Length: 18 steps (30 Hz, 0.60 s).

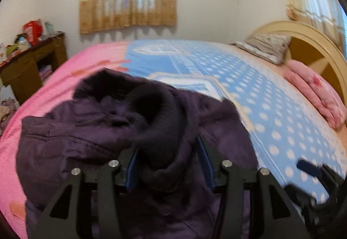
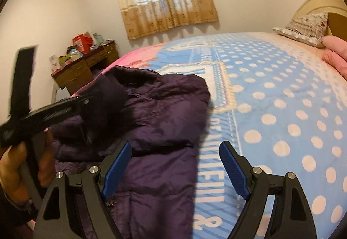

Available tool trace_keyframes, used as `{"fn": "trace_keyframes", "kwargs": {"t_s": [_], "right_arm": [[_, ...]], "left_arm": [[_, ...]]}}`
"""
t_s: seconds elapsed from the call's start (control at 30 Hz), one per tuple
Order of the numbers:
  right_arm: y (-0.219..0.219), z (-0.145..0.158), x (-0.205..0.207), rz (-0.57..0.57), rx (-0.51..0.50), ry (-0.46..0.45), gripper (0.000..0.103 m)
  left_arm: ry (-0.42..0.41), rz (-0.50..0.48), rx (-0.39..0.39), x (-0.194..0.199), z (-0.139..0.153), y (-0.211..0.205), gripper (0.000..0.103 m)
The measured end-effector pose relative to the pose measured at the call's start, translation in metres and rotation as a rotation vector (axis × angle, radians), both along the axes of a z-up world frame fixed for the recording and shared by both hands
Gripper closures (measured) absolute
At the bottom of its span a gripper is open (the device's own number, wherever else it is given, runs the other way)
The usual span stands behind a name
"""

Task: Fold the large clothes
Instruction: 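Lift the held sleeve cuff up with the left gripper, then fold the sleeve across the jacket front and open the left gripper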

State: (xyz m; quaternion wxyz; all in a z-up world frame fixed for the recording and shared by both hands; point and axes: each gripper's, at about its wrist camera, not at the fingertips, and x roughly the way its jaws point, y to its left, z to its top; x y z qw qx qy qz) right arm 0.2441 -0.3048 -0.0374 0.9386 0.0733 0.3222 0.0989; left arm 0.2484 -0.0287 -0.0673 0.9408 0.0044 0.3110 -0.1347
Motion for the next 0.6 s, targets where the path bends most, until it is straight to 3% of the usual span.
{"fn": "trace_keyframes", "kwargs": {"t_s": [0.03,0.17,0.23,0.33,0.43,0.53,0.6], "right_arm": [[-0.002,-0.002,0.000,-0.009,-0.001,0.003,0.020],[-0.002,-0.002,0.003,-0.035,-0.008,0.017,0.020],[0.007,0.006,0.004,-0.023,-0.010,0.006,0.020],[0.030,0.025,0.008,0.034,-0.003,-0.026,0.020],[0.066,0.041,0.023,0.120,0.002,-0.031,0.020],[0.107,0.048,0.048,0.180,-0.019,-0.007,0.020],[0.125,0.043,0.067,0.182,-0.045,0.015,0.020]], "left_arm": [[-0.027,-0.036,-0.011,-0.014,0.004,0.006,0.048],[-0.139,-0.056,0.001,-0.052,0.032,0.033,0.011],[-0.210,-0.016,0.021,-0.066,0.048,0.069,0.002],[-0.247,0.115,0.118,-0.048,0.055,0.106,0.000],[-0.201,0.279,0.207,-0.016,0.047,0.153,0.001],[-0.138,0.336,0.214,0.006,0.033,0.173,0.001],[-0.077,0.315,0.217,0.017,0.016,0.174,0.001]]}}
